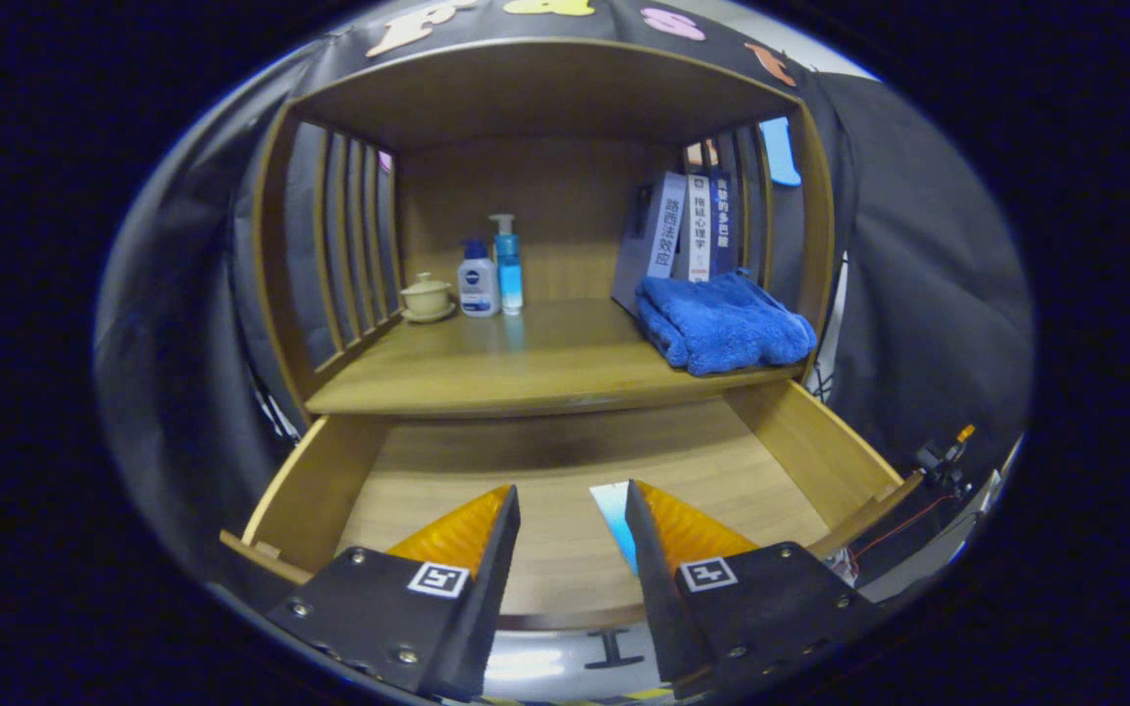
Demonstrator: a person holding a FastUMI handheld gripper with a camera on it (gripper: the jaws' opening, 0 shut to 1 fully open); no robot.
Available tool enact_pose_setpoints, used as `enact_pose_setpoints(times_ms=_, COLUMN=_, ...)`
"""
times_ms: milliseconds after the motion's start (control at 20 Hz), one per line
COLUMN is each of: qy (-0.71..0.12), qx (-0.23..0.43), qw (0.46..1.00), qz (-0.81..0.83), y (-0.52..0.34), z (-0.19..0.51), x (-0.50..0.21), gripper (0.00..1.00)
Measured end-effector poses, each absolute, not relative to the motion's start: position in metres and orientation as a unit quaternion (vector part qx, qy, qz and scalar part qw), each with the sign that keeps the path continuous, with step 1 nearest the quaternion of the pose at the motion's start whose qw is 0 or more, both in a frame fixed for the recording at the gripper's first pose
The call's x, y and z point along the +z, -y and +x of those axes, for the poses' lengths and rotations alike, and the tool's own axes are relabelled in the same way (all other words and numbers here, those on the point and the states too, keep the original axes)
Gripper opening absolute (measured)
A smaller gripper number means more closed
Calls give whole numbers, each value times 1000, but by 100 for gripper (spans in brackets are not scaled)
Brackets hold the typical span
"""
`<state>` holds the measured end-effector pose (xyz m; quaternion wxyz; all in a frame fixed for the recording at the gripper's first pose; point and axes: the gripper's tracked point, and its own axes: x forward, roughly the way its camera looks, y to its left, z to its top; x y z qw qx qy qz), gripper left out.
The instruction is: Pull open the drawer, take out the items inside it, and place them on the countertop above the cabinet.
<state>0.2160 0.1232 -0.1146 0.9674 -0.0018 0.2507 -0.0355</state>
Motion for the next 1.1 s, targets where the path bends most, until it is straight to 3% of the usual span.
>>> enact_pose_setpoints(times_ms=200, qy=-333, qx=-83, qw=939, qz=-5, y=-89, z=234, x=-139, gripper=64)
enact_pose_setpoints(times_ms=650, qy=-503, qx=-95, qw=859, qz=8, y=-78, z=242, x=-216, gripper=64)
enact_pose_setpoints(times_ms=1100, qy=-560, qx=-71, qw=825, qz=-1, y=-80, z=243, x=-246, gripper=64)
